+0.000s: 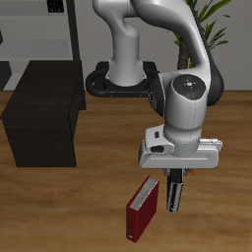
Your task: Place the striped book flat on top of the shelf
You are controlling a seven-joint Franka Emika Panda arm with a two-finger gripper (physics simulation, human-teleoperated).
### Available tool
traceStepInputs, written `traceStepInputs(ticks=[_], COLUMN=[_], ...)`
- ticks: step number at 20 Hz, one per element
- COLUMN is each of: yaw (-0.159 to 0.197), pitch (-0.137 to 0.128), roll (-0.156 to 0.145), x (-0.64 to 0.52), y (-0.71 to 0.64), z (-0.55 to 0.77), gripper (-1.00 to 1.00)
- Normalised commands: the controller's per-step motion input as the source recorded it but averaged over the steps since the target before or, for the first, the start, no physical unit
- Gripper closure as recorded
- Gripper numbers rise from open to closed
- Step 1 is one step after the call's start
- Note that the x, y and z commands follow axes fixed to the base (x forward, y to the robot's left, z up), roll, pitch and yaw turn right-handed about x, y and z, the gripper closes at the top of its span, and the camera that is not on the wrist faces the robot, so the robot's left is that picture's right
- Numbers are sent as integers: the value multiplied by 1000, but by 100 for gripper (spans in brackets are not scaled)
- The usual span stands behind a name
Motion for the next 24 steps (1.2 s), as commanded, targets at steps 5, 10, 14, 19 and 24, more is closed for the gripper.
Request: traceStepInputs(ticks=[5,10,14,19,24], yaw=[22,9,22,15,5], pitch=[-40,-56,-82,-83,-39], roll=[14,-1,7,1,-29], x=[-179,-205,-337,-418,-284], y=[-52,-88,-115,-148,-155], z=[297,426,614,651,391], gripper=[100,100,100,100,100])
